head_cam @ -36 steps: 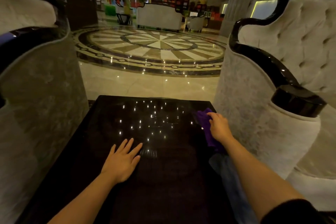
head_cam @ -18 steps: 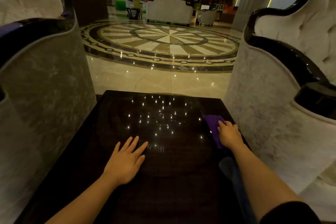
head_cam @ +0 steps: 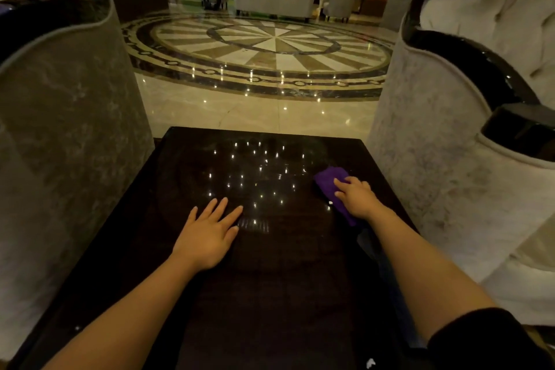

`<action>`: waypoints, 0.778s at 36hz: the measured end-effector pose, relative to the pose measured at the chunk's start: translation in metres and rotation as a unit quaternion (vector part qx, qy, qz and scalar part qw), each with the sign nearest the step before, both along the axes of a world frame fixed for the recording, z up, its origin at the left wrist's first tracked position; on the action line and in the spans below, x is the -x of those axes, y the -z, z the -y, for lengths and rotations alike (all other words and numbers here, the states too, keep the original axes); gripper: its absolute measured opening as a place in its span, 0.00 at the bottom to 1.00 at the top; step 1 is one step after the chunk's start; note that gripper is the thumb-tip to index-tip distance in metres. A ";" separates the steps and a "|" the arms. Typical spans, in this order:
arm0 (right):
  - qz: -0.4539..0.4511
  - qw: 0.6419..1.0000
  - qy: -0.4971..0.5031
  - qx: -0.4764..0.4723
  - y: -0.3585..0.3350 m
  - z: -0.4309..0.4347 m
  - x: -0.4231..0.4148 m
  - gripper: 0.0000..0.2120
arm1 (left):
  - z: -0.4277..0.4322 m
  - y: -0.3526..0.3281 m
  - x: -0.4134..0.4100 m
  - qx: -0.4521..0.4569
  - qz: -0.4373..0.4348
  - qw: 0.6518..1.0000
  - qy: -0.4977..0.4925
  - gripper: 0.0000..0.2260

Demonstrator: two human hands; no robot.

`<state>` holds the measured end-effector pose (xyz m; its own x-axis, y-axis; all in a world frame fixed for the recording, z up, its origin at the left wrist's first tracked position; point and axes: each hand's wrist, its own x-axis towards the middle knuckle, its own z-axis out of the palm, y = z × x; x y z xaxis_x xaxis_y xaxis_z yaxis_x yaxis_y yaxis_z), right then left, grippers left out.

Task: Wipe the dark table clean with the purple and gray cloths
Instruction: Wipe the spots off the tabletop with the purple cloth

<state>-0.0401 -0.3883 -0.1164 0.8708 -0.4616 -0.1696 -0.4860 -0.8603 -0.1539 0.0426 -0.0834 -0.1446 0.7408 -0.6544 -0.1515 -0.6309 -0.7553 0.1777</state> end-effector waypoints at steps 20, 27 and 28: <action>0.046 0.975 -0.213 -0.035 0.004 -0.086 0.065 0.19 | -0.006 -0.011 0.014 -0.008 0.007 1.000 0.015 0.21; 0.064 0.975 -0.209 -0.044 0.002 -0.103 0.119 0.19 | -0.018 -0.010 0.025 -0.013 -0.006 1.000 0.028 0.22; 0.066 0.976 -0.204 -0.041 0.002 -0.105 0.127 0.19 | -0.020 -0.010 0.028 -0.015 -0.007 0.999 0.030 0.22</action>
